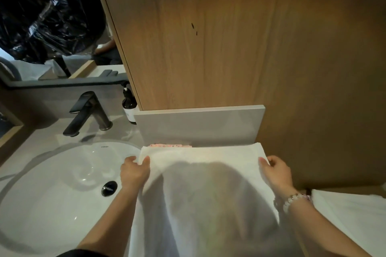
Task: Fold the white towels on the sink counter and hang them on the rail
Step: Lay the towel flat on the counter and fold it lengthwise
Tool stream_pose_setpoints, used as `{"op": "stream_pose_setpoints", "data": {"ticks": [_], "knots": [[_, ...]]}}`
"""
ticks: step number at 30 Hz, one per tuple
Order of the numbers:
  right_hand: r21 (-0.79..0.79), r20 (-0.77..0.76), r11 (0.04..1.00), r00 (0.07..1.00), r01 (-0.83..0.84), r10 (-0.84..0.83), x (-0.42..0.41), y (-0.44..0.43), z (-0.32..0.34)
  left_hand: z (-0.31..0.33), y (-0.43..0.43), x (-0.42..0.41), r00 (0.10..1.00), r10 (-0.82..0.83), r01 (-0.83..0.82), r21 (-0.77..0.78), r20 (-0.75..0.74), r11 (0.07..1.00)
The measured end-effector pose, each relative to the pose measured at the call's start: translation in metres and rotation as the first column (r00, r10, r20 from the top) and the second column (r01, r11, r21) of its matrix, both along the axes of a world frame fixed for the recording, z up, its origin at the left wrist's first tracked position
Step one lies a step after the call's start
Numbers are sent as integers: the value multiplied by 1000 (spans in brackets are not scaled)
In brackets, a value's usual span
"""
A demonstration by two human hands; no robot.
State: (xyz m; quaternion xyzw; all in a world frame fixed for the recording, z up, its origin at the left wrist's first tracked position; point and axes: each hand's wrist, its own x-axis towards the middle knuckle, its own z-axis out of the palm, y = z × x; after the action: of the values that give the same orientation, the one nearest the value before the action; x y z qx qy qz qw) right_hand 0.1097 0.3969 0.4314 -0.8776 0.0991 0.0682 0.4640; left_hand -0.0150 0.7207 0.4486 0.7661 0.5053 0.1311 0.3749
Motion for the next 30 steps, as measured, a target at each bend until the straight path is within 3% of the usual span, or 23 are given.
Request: {"op": "stream_pose_setpoints", "data": {"ticks": [3, 5, 7, 9, 11, 14, 17, 20, 22, 26, 30], "knots": [[233, -131, 970, 991, 65, -35, -7, -11, 7, 9, -31, -11, 996, -82, 92, 335, -43, 938], [296, -165, 953, 986, 66, -17, -13, -16, 11, 8, -68, -13, 907, -400, 416, 407, -129, 813], [331, -169, 942, 986, 58, -1, -19, -16, 15, 0, -107, -5, 656, -700, 752, 325, -283, 573], [329, -170, 944, 985, 40, 17, -24, -13, 17, -4, -137, 5, 406, -818, 914, 174, -408, 367], [294, -186, 956, 980, -10, 67, -29, -15, 15, -7, -152, 14, 291, -834, 946, 9, -469, 325], [216, -208, 968, 963, -124, 170, -36, -25, 16, -15, -157, 21, 255, -787, 941, -43, -562, 336], [242, -226, 955, 947, -174, 230, -40, -33, 20, -17, -156, 25, 245, -763, 940, -47, -598, 339], [291, -137, 942, 967, -168, 215, -42, -32, 21, -12, -157, 29, 236, -752, 932, -74, -616, 354], [327, -64, 931, 979, -161, 192, -46, -26, 23, -6, -164, 33, 278, -757, 922, -56, -591, 382], [342, 6, 910, 969, -234, 247, -51, -24, 22, -6, -189, 43, 248, -821, 968, 113, -514, 222], [216, -20, 936, 957, -279, 290, -46, -35, 22, -19, -195, 52, 167, -837, 973, -52, -521, 226]]}}
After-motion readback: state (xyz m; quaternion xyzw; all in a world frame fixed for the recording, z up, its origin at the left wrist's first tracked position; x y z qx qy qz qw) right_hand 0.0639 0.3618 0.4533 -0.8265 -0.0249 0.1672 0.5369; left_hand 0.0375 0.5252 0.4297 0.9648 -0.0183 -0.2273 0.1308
